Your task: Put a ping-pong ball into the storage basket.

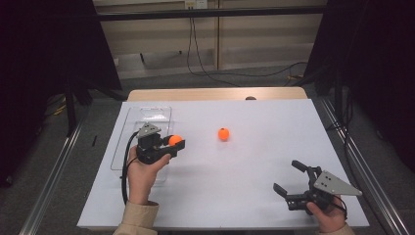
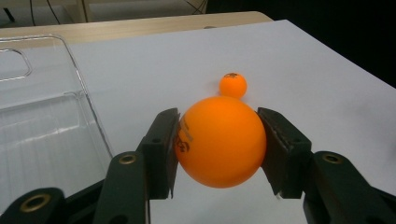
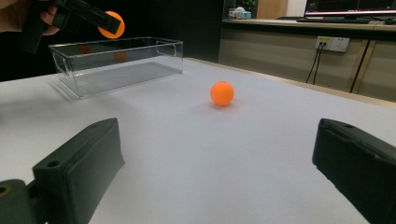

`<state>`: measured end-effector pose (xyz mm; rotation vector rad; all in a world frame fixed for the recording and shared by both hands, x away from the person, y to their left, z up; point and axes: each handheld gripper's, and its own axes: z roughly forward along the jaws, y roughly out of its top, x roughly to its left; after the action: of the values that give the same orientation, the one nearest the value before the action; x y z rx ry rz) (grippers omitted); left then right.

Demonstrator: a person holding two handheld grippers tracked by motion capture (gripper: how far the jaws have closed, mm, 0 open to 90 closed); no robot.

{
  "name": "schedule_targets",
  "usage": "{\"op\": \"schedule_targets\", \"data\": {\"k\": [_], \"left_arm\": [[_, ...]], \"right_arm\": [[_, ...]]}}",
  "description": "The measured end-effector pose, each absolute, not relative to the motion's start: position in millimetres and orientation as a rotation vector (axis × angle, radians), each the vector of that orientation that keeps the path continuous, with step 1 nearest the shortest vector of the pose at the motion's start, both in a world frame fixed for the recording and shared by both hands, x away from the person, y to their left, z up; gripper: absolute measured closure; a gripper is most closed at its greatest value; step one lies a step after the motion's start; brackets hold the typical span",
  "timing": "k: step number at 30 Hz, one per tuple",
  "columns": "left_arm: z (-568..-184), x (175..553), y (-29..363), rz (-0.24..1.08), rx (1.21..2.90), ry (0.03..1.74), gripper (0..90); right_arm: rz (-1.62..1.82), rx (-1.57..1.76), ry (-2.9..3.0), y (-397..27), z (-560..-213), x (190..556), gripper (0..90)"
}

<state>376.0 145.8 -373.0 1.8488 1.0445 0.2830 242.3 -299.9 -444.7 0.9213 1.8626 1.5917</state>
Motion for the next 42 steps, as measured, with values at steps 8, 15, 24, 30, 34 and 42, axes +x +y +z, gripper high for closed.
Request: {"op": "schedule_targets", "data": {"k": [8, 15, 24, 30, 34, 42], "left_arm": [[-373.8, 377.1, 149.7, 0.293, 1.851, 1.058, 50.9], [-373.8, 377.4, 153.1, 0.308, 1.842, 1.071, 50.9], [-375.6, 378.2, 155.8, 0.324, 1.851, 1.086, 50.9], [-375.6, 378.6, 158.9, 0.337, 1.848, 1.093, 50.9], [-376.5, 378.9, 160.8, 0.347, 1.852, 1.101, 50.9], [-376.8, 379.1, 164.7, 0.364, 1.841, 1.117, 50.9]], "right_arm": [[1.59, 0.922, 1.862, -300.2, -444.7, 242.1, 1.0], [1.59, 0.923, 1.861, -300.4, -444.7, 242.0, 1.0], [1.59, 0.922, 1.862, -300.2, -444.6, 241.8, 1.0], [1.59, 0.923, 1.861, -300.7, -444.7, 241.8, 1.0], [1.591, 0.922, 1.862, -300.3, -444.7, 241.8, 1.0], [1.591, 0.923, 1.861, -300.6, -444.7, 241.7, 1.1]]}}
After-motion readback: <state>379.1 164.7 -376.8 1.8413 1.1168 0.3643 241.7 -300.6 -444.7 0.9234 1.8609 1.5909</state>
